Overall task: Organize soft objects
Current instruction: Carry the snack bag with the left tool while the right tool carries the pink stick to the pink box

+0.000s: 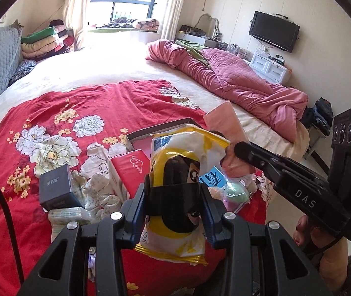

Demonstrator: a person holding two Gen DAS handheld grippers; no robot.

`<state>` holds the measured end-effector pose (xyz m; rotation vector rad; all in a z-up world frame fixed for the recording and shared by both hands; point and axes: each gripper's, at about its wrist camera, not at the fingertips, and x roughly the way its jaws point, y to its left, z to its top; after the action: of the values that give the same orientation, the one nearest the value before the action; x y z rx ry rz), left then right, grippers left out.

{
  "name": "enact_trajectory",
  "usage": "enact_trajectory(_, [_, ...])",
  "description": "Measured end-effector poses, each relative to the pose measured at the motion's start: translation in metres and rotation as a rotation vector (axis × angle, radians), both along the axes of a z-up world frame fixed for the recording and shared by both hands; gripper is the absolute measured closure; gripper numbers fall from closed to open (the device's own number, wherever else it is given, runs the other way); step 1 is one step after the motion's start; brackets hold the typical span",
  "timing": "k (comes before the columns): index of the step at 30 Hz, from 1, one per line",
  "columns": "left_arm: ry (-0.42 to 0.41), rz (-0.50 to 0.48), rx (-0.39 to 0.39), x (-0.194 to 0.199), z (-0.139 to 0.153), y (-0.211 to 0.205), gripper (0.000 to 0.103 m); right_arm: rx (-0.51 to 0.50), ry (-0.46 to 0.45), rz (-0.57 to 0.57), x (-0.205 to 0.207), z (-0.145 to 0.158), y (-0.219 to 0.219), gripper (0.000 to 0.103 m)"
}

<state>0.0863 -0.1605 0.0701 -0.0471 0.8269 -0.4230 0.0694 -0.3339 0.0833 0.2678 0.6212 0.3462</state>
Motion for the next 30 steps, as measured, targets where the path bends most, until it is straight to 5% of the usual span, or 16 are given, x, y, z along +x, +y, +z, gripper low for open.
enact_trajectory(30, [0.166, -0.118, 0.117, 0.035, -0.060, -0.093, 0.063, 0.076, 0.068, -0.136, -0.001, -0.033, -0.064, 0.091])
